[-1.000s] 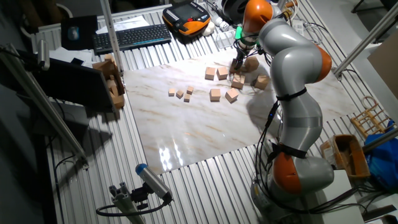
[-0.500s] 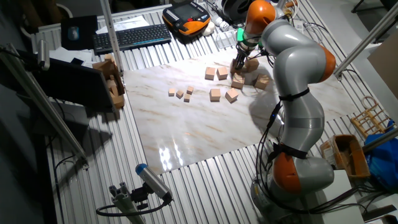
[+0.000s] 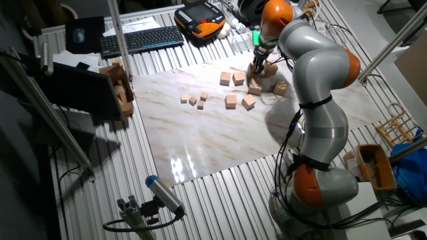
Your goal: Stack the blocks into a cross shape
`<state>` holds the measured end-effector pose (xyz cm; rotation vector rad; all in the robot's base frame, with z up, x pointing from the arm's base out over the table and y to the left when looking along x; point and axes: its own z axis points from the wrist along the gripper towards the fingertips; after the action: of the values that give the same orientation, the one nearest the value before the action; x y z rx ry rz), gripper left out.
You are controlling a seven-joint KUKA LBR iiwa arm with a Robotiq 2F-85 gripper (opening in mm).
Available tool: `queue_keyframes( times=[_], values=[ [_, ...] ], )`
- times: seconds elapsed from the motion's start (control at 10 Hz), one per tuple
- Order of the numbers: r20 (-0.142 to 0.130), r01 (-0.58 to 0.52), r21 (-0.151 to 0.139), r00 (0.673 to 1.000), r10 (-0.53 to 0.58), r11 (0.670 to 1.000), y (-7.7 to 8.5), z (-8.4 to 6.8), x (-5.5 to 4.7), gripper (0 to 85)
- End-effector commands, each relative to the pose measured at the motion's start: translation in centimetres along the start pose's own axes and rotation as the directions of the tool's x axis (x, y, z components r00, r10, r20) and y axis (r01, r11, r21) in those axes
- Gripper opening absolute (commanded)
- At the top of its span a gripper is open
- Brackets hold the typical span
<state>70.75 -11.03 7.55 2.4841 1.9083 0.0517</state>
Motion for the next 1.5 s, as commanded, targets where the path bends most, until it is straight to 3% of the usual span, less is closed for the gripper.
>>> queue_keyframes(
  times=[0.0,0.3,0.4,0.6,1.4],
  values=[
    [-0.001,0.043,0.004,0.999,-0.043,0.999,-0.02,-0.04,-0.09,0.0],
    [0.034,0.151,-0.008,0.988,-0.151,0.988,-0.11,0.19,-0.66,0.0],
    [0.035,0.172,-0.001,0.984,-0.172,0.985,-0.17,0.21,-0.81,0.0],
    [0.026,0.19,0.009,0.981,-0.19,0.982,-0.07,0.32,-1.01,0.0],
    [0.004,0.153,0.003,0.988,-0.153,0.988,0.31,0.42,-0.94,0.0]
  ],
)
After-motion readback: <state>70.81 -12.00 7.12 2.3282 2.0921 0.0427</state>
